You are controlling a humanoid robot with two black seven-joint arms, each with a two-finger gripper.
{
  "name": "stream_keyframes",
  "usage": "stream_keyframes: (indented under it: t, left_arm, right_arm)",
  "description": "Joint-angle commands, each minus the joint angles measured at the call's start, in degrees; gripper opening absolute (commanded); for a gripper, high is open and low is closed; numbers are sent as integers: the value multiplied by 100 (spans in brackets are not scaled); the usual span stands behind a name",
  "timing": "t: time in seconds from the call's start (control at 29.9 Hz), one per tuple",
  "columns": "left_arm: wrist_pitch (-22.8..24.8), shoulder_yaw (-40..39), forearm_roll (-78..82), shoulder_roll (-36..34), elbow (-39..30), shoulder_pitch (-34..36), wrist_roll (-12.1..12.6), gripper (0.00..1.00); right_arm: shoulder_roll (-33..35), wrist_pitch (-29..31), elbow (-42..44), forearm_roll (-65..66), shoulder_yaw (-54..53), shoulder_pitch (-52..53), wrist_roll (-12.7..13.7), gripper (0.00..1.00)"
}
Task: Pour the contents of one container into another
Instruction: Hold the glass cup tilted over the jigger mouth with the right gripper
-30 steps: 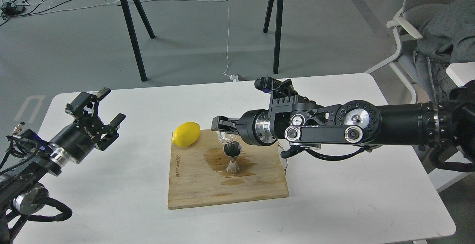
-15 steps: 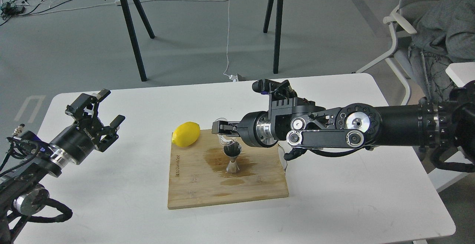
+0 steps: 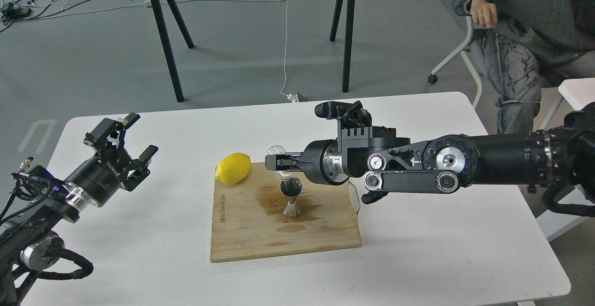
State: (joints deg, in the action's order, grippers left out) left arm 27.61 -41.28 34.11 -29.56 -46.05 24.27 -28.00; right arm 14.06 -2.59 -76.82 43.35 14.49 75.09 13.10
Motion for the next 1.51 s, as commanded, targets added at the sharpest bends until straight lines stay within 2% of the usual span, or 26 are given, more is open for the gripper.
stream_keyframes:
  t: [0.0, 0.23, 0.7, 0.84, 1.2, 1.37, 1.47]
  left_arm:
    - [-1, 6, -1, -6, 0, -1, 0, 98]
    - [-1, -3, -1, -6, 0, -1, 0, 98]
    - [-1, -3, 8, -24, 8, -1, 0, 98]
    - [-1, -3, -1, -15, 8, -1, 0, 98]
    - [8, -3, -1, -6, 70, -1, 0, 98]
    - [-1, -3, -1, -6, 70, -1, 0, 98]
    - [-1, -3, -1, 2, 70, -1, 0, 98]
  right_arm:
    - [0, -22, 0, 121, 19, -29, -131, 38]
    - [-9, -93, 0, 139, 19, -29, -351, 37]
    - [88, -31, 0, 376, 28, -47, -483, 38]
    - [132, -5, -9, 385, 36, -47, -624, 38]
    - [141, -5, -9, 499, 133, -47, -835, 38]
    - [167, -14, 0, 745, 194, -47, -853, 38]
    - [185, -14, 0, 789, 291, -47, -967, 38]
